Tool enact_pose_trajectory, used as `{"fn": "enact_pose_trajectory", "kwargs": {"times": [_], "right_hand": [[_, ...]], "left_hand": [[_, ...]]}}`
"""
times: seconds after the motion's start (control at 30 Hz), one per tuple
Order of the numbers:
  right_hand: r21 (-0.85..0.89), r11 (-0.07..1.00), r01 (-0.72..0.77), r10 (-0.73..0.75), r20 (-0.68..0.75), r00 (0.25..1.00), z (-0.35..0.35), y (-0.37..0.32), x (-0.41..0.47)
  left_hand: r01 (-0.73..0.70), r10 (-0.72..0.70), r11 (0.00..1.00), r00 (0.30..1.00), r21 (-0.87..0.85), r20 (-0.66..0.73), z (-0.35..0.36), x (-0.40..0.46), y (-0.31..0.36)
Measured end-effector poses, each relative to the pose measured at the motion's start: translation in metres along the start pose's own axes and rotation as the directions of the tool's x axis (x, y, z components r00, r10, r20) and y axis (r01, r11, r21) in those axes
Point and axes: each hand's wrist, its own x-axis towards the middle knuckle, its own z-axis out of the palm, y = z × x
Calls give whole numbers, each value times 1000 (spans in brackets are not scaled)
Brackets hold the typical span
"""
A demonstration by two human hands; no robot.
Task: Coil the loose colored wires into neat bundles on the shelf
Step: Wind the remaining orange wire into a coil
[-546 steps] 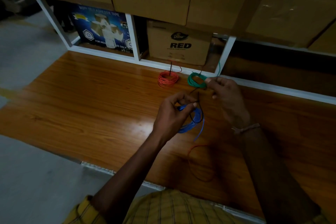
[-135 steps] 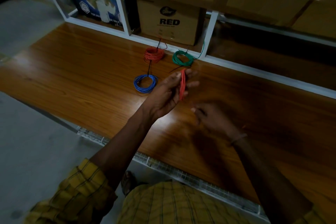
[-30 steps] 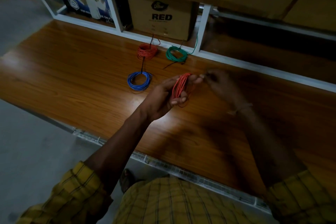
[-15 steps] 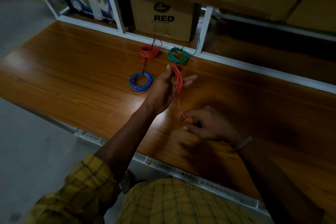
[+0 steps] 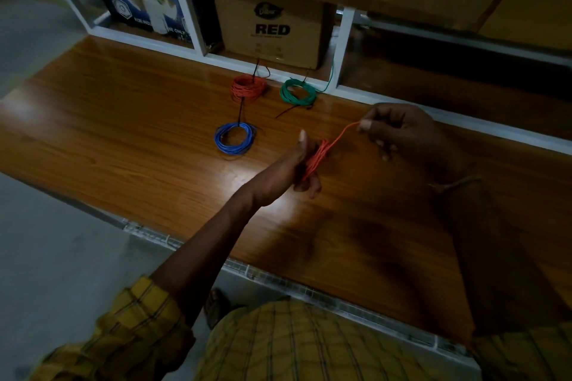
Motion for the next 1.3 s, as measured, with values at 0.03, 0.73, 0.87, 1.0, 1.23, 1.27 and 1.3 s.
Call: {"fn": "enact_pose_trajectory", "kwargs": {"times": [0.03, 0.73, 0.87, 1.0, 1.23, 1.27, 1.3], "right_hand": [[-39, 999, 18, -20, -44, 999, 4, 5, 5], [-353, 919, 176, -133, 143, 981, 127, 31, -53], [-285, 926, 246, -190, 210, 959, 102, 2, -55], [-193, 957, 217, -169, 238, 957, 65, -20, -44], [-218, 957, 191, -188, 32, 982, 25, -13, -9], [-235, 954, 185, -192, -7, 981, 22, -8, -3], [-244, 953, 181, -198, -48, 979, 21, -3, 3]], "left_hand": [[-2, 3, 1000, 1000, -18, 23, 1, -3, 4], [-243, 100, 654, 967, -717, -236, -34, 24, 8], [-149, 55, 939, 955, -310, -292, -25, 19, 12], [-11, -4, 996, 987, -93, -158, -19, 14, 5], [-9, 9, 999, 1000, 49, 7, -6, 3, 16], [-7, 7, 1000, 999, 18, 38, -5, 2, 18], [-2, 3, 1000, 998, -9, 65, -4, 0, 21]]}}
